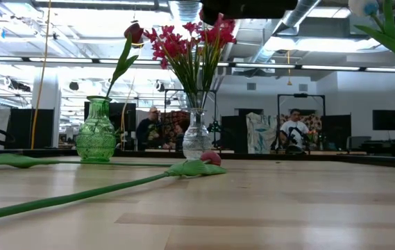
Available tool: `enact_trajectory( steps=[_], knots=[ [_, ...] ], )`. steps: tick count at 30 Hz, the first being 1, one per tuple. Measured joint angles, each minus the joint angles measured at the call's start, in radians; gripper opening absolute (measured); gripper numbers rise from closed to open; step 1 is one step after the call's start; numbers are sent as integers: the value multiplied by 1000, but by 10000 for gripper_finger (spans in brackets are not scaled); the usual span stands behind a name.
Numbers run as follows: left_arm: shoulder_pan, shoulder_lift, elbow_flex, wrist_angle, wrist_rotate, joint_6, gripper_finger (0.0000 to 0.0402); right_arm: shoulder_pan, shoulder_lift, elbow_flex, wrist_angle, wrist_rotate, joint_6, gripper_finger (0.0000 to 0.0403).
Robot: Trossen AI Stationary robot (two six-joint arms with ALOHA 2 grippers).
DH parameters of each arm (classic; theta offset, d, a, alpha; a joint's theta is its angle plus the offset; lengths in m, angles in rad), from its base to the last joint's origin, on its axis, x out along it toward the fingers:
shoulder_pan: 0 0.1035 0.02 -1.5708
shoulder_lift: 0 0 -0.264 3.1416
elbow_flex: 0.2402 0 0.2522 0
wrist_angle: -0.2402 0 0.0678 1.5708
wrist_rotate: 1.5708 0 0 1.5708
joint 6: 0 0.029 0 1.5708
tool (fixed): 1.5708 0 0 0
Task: Sort flowers into vase by color
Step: Put the right dark red tulip into the green vase
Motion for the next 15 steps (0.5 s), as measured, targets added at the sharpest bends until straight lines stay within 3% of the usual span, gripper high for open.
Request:
enact_trajectory(
  steps=[4, 15],
  knots=[
    [-5, 0, 0, 0, -7, 3, 141, 54, 2, 0, -30, 97, 11, 398],
    [-8, 0, 0, 0, -3, 4, 141, 91, -135, -16, -95, 67, 33, 398]
  ],
)
